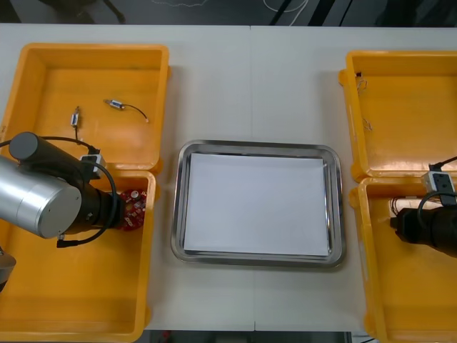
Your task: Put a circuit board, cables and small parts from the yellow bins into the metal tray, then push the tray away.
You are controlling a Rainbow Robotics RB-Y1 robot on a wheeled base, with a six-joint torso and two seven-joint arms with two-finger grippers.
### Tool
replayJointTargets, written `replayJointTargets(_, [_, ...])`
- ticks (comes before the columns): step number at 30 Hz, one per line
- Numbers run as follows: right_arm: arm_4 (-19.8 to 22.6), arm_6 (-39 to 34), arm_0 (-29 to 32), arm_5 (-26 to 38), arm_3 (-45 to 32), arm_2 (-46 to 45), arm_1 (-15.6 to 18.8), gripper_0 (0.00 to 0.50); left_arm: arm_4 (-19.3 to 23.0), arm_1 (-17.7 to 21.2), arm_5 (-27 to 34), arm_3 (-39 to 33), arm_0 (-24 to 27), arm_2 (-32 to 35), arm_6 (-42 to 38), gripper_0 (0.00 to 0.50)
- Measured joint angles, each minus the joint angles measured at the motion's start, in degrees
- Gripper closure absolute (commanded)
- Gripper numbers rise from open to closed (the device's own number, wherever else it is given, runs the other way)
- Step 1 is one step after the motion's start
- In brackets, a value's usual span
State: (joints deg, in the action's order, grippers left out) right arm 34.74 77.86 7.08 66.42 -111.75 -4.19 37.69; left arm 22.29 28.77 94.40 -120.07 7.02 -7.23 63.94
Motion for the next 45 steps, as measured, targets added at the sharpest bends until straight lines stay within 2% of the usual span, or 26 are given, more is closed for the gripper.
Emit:
replayJointTargets(3, [-0.6,0.0,0.0,-3.2,1.0,0.4,0.0,0.0,-0.2,0.0,-0.1,0.1,0.0,-0.1,0.0,0.0])
replayJointTargets(8, [-0.9,0.0,0.0,-3.7,1.1,0.4,0.0,0.0,-0.2,0.0,-0.1,0.3,0.0,-0.2,0.0,0.0])
replayJointTargets(9, [-0.9,0.0,0.0,-3.7,1.1,0.4,0.0,0.025,-0.2,0.0,-0.1,0.4,0.0,-0.2,0.0,0.0])
replayJointTargets(10, [-0.9,0.0,0.0,-3.7,1.1,0.4,0.0,0.148,-0.2,0.0,-0.1,0.4,0.0,-0.2,0.0,0.0])
replayJointTargets(11, [-0.9,0.0,0.0,-3.6,1.1,0.4,0.0,0.213,-0.2,0.0,-0.1,0.4,0.0,-0.2,0.0,0.0])
replayJointTargets(12, [-0.9,0.0,0.0,-3.6,1.1,0.4,0.0,0.366,-0.2,0.0,-0.1,0.5,0.0,-0.3,0.0,0.0])
replayJointTargets(13, [-0.9,0.0,0.0,-3.5,1.1,0.4,0.0,0.446,-0.2,0.0,-0.2,0.5,0.0,-0.3,0.0,0.0])
replayJointTargets(15, [-0.9,0.0,0.0,-3.4,1.1,0.4,0.0,0.5,-0.2,0.0,-0.3,0.6,0.0,-0.3,0.0,0.0])
replayJointTargets(18, [-0.9,0.0,0.0,-3.4,1.1,0.4,0.0,0.5,-0.2,0.0,-0.5,0.7,0.0,-0.6,-0.1,0.0])
replayJointTargets(19, [-0.9,0.0,0.0,-3.4,1.1,0.4,0.0,0.5,-0.2,0.0,-0.5,0.7,0.0,-0.8,-0.1,0.089])
replayJointTargets(20, [-0.9,0.0,0.0,-3.4,1.1,0.4,0.0,0.5,-0.2,0.0,-0.6,0.7,0.0,-0.9,-0.2,0.139])
replayJointTargets(22, [-0.8,0.0,0.0,-3.4,1.1,0.4,0.0,0.5,-0.3,0.0,-1.0,0.8,0.0,-1.3,-0.6,0.409])
replayJointTargets(23, [-0.8,0.0,0.0,-3.4,1.1,0.3,0.0,0.5,-0.5,0.0,-1.2,0.8,0.0,-1.6,-0.8,0.496])
replayJointTargets(26, [-0.8,0.0,-0.1,-2.3,0.6,0.2,0.0,0.5,-1.1,0.0,-1.4,0.8,0.0,-2.4,-1.2,0.5])
replayJointTargets(31, [-0.4,0.0,-0.1,6.9,-2.8,-0.7,0.1,0.5,-1.3,0.0,-1.5,0.8,0.0,-2.7,-1.4,0.5])
replayJointTargets(35, [0.3,0.0,0.0,11.7,-6.4,-2.6,0.4,0.5,-1.3,0.0,-1.5,0.8,0.0,-2.7,-1.4,0.5])
replayJointTargets(42, [3.3,0.0,0.0,14.3,-8.5,-5.3,1.4,0.5,-0.9,0.1,-0.9,0.6,0.0,-2.7,-1.4,0.5])
replayJointTargets(45, [5.4,0.0,0.1,15.9,-8.6,-6.5,1.8,0.5,1.4,0.6,1.8,-0.6,0.0,-2.2,-1.4,0.5])
